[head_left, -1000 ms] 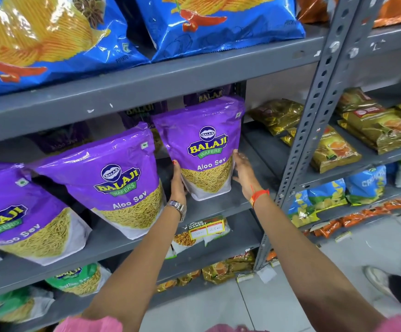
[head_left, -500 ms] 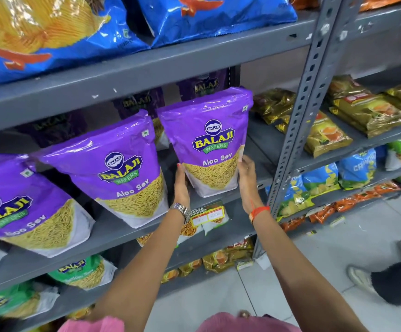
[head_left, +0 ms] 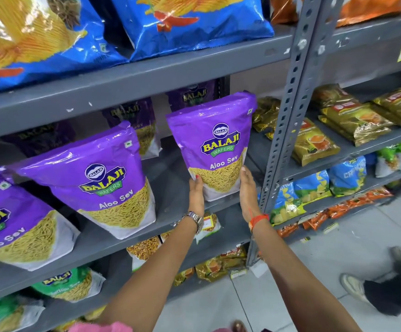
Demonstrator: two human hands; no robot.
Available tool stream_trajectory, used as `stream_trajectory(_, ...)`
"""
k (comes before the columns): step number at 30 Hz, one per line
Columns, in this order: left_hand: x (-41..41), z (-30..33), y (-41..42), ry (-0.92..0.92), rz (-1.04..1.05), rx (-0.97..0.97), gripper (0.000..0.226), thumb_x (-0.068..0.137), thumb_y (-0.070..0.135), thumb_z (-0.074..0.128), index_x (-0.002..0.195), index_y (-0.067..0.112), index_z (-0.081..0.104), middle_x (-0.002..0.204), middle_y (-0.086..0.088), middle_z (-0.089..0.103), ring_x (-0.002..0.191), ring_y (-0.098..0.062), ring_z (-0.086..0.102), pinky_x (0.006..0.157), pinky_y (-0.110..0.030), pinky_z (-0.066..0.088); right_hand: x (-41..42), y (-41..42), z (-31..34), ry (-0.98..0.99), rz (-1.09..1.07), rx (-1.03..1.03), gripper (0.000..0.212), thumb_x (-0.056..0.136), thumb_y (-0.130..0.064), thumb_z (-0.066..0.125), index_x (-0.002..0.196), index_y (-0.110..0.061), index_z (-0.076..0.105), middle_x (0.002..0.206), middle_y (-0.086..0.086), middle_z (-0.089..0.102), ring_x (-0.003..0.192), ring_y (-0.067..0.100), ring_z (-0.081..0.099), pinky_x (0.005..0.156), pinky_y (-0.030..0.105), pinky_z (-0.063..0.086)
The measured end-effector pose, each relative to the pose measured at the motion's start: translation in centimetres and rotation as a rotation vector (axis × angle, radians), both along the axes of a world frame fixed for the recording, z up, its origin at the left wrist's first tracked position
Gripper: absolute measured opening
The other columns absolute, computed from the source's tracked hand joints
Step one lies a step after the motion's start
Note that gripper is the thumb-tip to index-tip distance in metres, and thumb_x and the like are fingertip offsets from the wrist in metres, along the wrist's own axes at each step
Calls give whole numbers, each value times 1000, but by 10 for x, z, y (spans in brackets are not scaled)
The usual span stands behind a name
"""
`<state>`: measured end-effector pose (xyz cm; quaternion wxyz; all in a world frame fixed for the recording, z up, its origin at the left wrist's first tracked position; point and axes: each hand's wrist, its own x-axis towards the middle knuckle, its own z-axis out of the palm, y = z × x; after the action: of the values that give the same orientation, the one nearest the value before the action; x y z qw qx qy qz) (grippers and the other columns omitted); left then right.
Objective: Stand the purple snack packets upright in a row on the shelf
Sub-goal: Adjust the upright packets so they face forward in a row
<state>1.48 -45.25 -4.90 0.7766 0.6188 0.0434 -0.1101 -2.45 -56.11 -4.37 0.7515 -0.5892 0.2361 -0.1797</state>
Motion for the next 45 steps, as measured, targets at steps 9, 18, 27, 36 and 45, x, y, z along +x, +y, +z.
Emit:
stream_trajectory(9,9,-1,-42,9,-55,53,40,93,30,37,129,12,37,138,-14,45,127,-28,43,111,-44,32,2,-35,-1,-5,-33,-25,48,97,-40,32,136,-14,37,136,7,49,121,16,45,101,29,36)
stream_trajectory(18,-28,5,-7,-284,185,290,46,91,19,46,134,11,34,147,-7,31,135,-17,29,114,-32,24,-29,17,-22,70,-129,-162,51,93,-30,46,141,-18,31,150,4,36,136,21,34,112,39,30)
stream_trajectory(27,-79,0,125,-366,503,206,43,80,20,53,120,17,39,117,0,47,92,6,50,74,-5,42,-38,120,-13,24,-59,-243,50,87,-16,55,134,-13,39,143,9,37,129,20,37,105,32,31)
stream_trajectory(36,-51,23,235,-231,620,313,55,89,20,49,137,5,25,147,-13,27,134,-20,28,113,-31,22,-9,208,18,76,402,-74,73,87,-53,47,145,-23,14,155,7,20,143,21,21,117,44,21)
stream_trajectory(45,-27,22,218,-134,348,302,49,93,32,37,136,11,23,135,-7,41,129,-26,39,97,-29,30,-5,209,20,35,475,-61,57,87,-52,46,138,-30,30,140,2,48,121,15,48,95,30,41)
